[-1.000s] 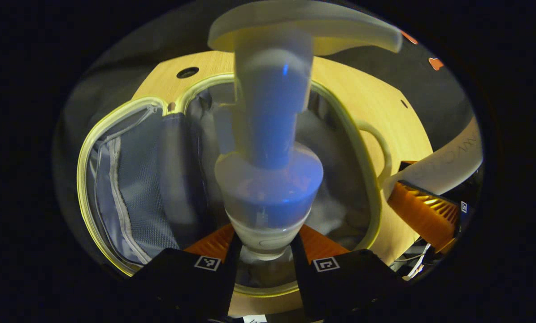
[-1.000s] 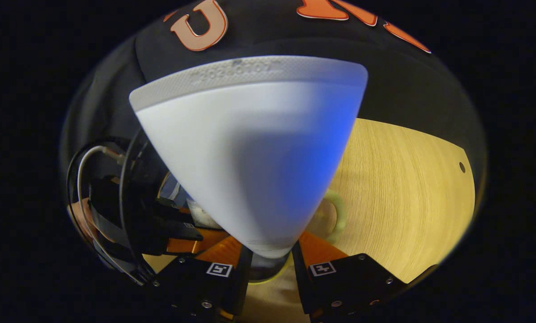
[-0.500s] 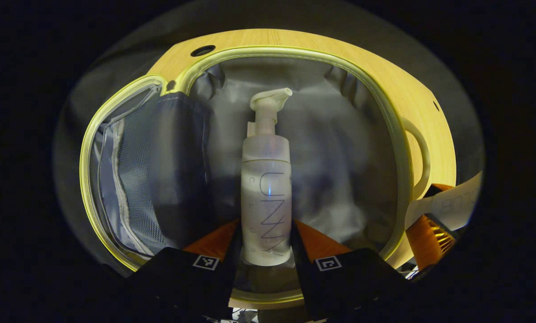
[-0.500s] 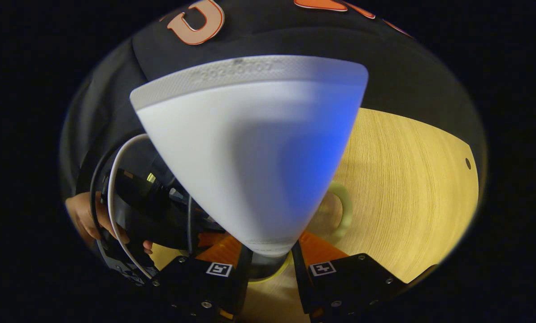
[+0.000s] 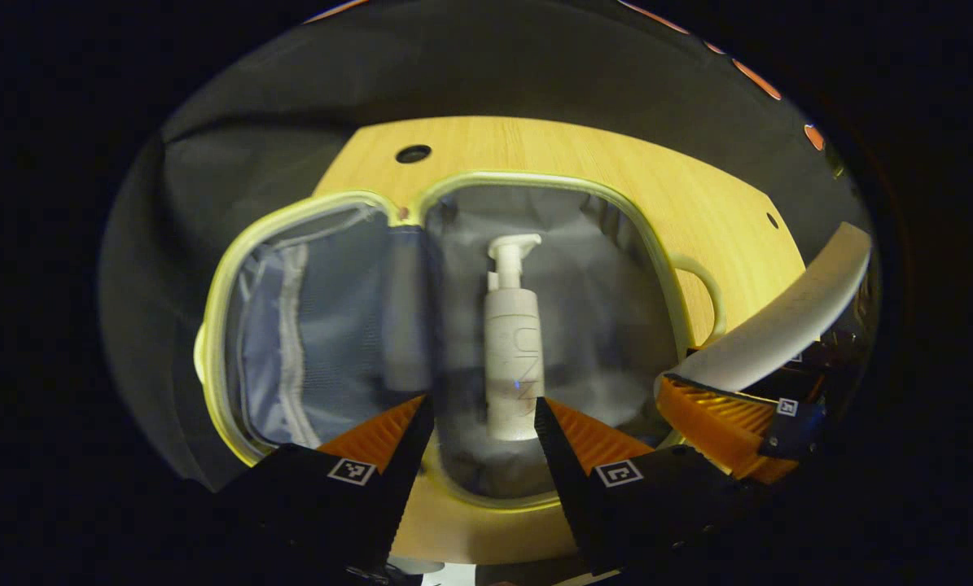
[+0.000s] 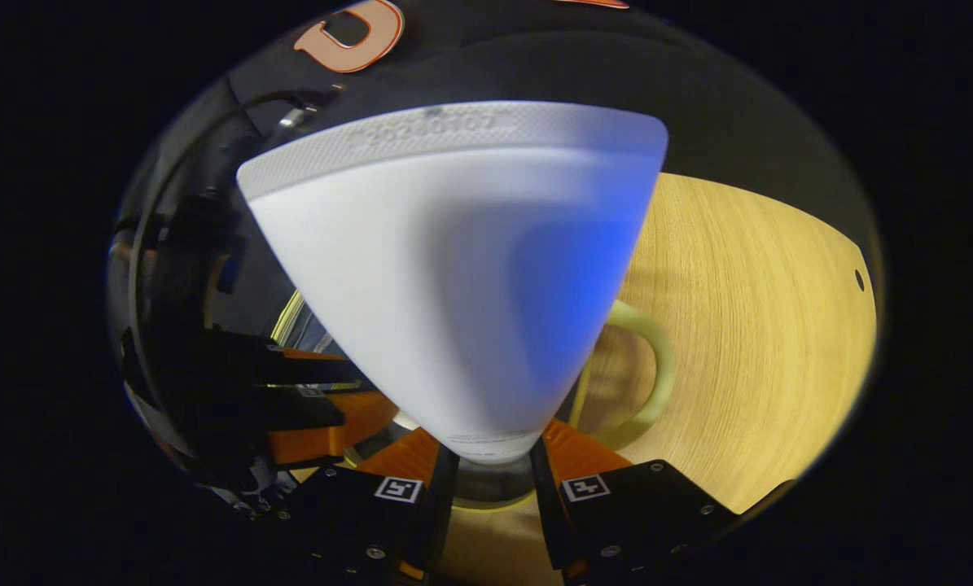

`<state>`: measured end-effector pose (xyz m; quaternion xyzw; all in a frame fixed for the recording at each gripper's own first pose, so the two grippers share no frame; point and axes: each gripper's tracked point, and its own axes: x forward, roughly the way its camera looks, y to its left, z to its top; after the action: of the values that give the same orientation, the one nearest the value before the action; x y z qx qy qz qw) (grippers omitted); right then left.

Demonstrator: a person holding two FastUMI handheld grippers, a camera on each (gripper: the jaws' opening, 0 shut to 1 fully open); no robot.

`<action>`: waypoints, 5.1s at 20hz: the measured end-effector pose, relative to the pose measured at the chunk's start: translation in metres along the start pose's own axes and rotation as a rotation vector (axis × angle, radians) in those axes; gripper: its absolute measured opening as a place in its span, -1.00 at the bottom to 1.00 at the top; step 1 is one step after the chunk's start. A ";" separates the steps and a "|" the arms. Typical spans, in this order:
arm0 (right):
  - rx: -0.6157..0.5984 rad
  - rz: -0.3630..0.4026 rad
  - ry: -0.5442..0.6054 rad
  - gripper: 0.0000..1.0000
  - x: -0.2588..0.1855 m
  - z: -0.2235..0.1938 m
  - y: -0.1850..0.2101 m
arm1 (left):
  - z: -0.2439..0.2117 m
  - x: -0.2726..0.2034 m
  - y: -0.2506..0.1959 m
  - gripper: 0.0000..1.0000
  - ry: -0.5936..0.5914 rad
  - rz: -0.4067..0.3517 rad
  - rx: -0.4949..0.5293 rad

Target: First open the suitcase, pack the skin care products into it, and then close the suitcase.

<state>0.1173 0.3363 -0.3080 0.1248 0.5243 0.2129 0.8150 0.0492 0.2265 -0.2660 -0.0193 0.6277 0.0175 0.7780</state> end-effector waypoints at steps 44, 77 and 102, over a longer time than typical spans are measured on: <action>0.145 -0.196 -0.353 0.89 -0.119 0.041 -0.037 | -0.023 0.024 0.306 0.02 -0.199 -0.148 -1.024; 0.222 -0.356 -0.708 0.90 -0.295 0.032 -0.211 | 0.142 -0.239 0.044 -0.84 -0.739 -0.147 -0.213; 0.269 -0.397 -0.672 0.91 -0.308 0.000 -0.280 | 0.117 -0.073 -0.228 -0.50 -0.380 -0.172 0.249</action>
<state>0.0669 -0.0567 -0.1807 0.1893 0.2662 -0.0715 0.9424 0.1600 0.0051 -0.1684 0.0270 0.4636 -0.1233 0.8770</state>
